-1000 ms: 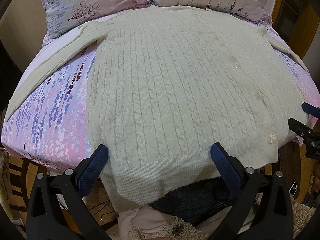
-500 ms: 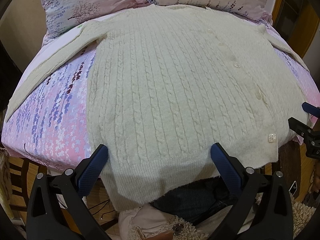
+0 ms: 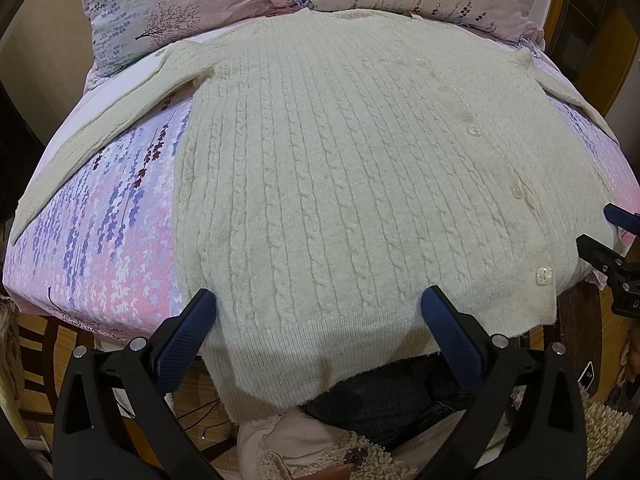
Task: Fold small clothes
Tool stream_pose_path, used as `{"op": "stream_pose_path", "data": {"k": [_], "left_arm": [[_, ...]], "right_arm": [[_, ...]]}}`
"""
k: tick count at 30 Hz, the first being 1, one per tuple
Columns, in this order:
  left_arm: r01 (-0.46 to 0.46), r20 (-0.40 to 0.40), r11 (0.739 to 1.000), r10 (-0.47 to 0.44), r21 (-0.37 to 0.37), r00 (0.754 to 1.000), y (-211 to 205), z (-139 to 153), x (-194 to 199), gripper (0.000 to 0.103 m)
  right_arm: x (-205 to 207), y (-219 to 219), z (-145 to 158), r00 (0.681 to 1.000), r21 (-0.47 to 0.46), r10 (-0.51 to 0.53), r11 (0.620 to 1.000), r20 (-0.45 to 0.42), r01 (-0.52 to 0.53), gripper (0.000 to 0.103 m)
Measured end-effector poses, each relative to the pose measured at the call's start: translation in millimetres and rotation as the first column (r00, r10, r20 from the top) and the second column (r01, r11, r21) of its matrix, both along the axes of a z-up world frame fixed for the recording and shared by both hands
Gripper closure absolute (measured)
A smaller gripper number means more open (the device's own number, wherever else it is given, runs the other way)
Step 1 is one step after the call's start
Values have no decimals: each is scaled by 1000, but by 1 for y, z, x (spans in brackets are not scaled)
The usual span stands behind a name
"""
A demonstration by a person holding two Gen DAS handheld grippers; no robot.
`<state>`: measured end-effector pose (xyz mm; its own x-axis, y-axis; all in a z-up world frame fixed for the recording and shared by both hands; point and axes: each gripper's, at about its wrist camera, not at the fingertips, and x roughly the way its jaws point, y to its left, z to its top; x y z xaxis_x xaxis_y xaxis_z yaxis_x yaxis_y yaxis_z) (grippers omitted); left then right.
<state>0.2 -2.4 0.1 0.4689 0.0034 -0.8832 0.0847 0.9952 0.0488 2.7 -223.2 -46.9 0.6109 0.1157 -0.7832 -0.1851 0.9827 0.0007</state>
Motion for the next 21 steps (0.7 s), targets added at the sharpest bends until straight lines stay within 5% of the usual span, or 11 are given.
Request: {"op": "stream_pose_path", "data": {"k": [13,17,21], "left_arm": [[18,-26,1000,-18,-1,1000,4,0,11,1],[15,58,1000,-16,18,998,5,15,11,1],[8,146,999,-2,-35,989,15,28,24,1]], "right_arm": [[10,-8,6,999,39,34,999,21,-35,2],[27,-45,28,994,149,-79,987,74,67,2],[63,-113,43,960,329,-277,912,51,245,8]]}}
